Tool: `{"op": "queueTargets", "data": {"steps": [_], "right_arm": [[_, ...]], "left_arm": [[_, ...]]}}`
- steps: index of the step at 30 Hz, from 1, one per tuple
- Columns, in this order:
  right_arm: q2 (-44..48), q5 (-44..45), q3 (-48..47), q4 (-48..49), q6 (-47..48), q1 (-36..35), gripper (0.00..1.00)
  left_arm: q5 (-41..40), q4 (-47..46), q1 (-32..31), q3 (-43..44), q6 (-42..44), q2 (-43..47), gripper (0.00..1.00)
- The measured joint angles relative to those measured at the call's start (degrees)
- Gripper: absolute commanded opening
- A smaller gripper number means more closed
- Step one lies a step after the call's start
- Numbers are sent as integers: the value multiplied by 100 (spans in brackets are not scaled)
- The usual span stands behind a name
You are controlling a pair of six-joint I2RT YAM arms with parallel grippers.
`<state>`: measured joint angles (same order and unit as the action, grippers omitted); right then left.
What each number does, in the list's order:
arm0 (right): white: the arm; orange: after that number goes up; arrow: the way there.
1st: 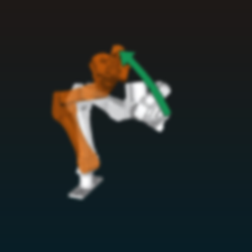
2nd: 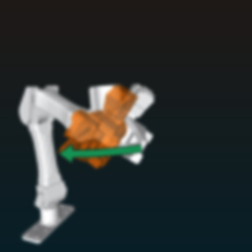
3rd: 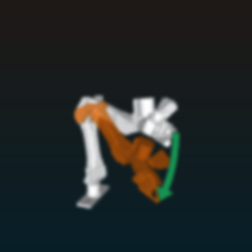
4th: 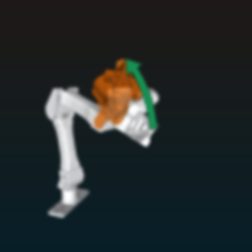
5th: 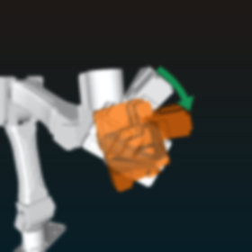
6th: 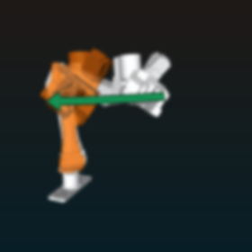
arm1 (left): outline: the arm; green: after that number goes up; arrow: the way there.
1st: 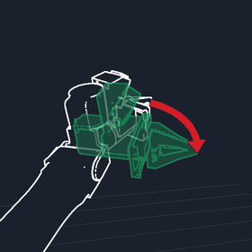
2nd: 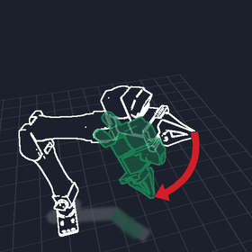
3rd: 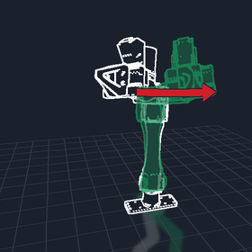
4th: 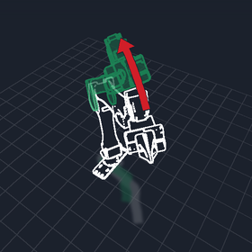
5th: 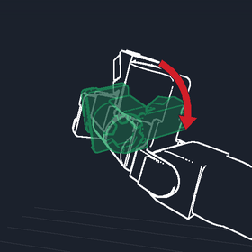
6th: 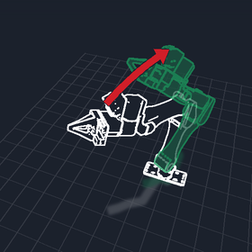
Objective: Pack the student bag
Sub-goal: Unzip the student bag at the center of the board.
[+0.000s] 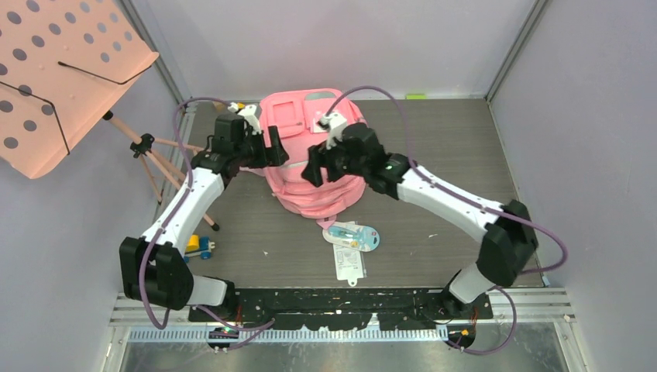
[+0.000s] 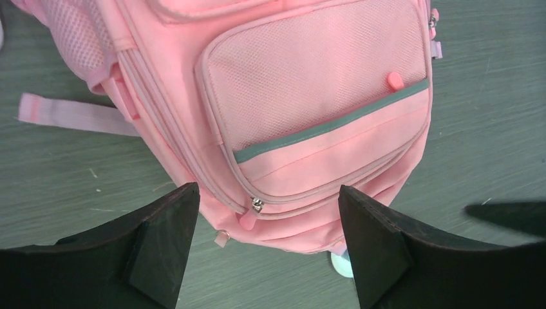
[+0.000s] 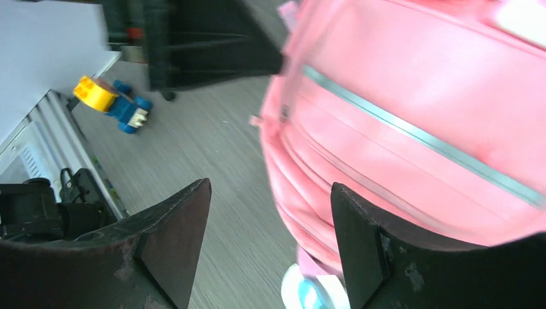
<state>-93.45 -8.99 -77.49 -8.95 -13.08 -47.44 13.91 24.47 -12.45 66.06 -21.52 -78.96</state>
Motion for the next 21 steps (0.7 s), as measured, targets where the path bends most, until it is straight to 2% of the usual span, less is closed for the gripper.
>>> {"op": "queueTargets", "data": {"steps": [3,11,16,21], "right_arm": [[708,-122,501,-297,-219,590,75],[1996,-485,1985,-1088,-922,2704,76],[2529,-713,2603,-1283,-1220,3128,76],[2787,-907,2782,-1285,-1419,3143,76]], "left_arm": [[-297,-57,-282,-35,544,221,83],[-835,-273,-1921,-337,2387,378,87],[-1502,-570,-2616,-407,3388,26,87],[-2048,-734,-2747,-407,3891,-481,89]]}}
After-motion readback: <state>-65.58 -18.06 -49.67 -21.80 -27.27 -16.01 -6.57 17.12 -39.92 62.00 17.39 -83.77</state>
